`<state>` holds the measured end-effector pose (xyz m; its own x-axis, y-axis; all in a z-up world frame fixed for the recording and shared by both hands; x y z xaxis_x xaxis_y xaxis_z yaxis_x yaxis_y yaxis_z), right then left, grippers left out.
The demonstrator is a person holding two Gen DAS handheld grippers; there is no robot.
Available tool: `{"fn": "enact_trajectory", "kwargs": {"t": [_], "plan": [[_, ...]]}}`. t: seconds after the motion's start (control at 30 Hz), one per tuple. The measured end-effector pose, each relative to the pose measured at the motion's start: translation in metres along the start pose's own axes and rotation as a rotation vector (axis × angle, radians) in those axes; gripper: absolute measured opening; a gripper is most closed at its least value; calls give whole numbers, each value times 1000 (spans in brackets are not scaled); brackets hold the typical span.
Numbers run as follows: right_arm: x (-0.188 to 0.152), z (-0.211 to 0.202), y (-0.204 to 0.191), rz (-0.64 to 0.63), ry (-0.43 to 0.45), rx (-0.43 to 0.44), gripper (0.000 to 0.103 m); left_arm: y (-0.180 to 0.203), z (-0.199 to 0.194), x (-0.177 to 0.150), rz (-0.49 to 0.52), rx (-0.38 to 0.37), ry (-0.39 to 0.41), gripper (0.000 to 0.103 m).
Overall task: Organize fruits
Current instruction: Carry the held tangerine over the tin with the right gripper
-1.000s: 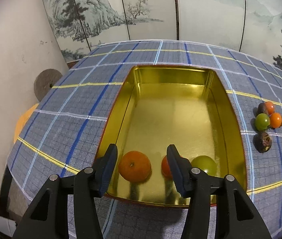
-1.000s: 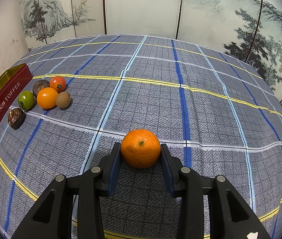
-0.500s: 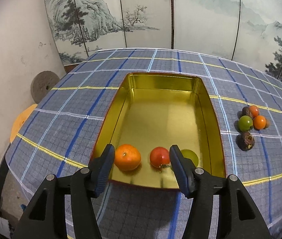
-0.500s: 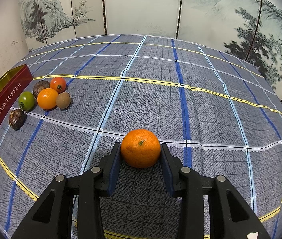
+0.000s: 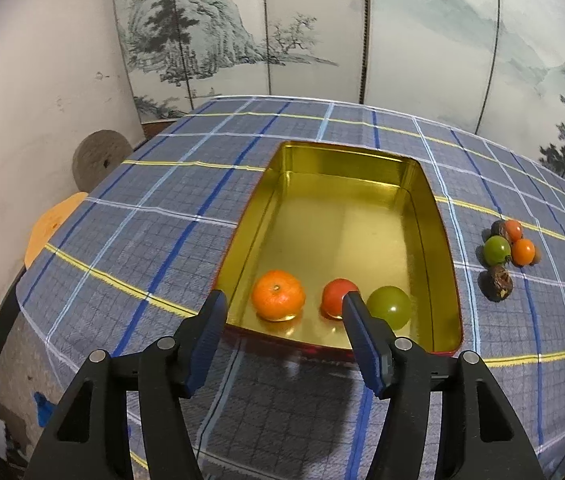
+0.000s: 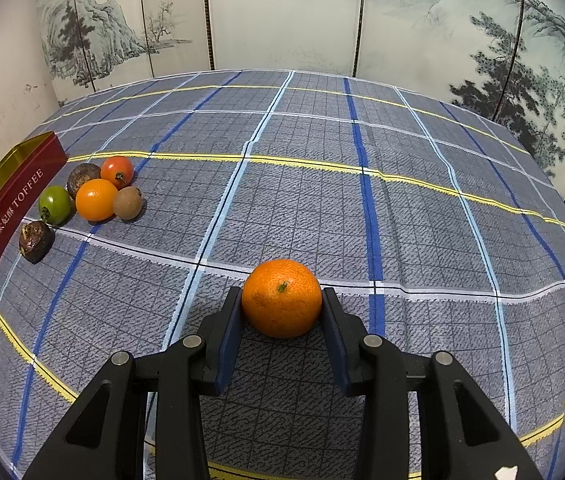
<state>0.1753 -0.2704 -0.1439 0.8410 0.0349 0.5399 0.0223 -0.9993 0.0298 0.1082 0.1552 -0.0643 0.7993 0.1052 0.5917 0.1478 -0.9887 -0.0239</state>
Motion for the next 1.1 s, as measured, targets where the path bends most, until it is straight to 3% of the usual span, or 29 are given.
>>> {"fn": "enact_trajectory", "kwargs": {"t": [0.43, 0.63, 0.83, 1.1], "plan": [[6, 0, -2, 37, -8, -27, 34, -15, -5, -4, -60, -4, 3, 67], [23, -16, -28, 19, 26, 32, 34, -24, -7, -6, -77, 7, 9, 70], [46, -31, -99, -75, 61, 142, 34, -35, -7, -7, -87, 36, 10, 70], [60, -42, -229, -279, 66, 317, 34, -58, -6, -11, -123, 70, 0, 70]]}}
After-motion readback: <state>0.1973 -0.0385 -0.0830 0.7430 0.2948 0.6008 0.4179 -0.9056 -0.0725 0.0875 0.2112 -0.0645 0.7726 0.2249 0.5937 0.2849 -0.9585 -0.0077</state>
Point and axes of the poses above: each gripper's, at about its wrist camera, not at the fingertips, and z roughly the way its jaws point, y to its right, x to its top, the point moved 10 cm from there along z, roughly the way its jaws point, and after that the axes turned 7 degrees about -y, right-handed, at the moved point
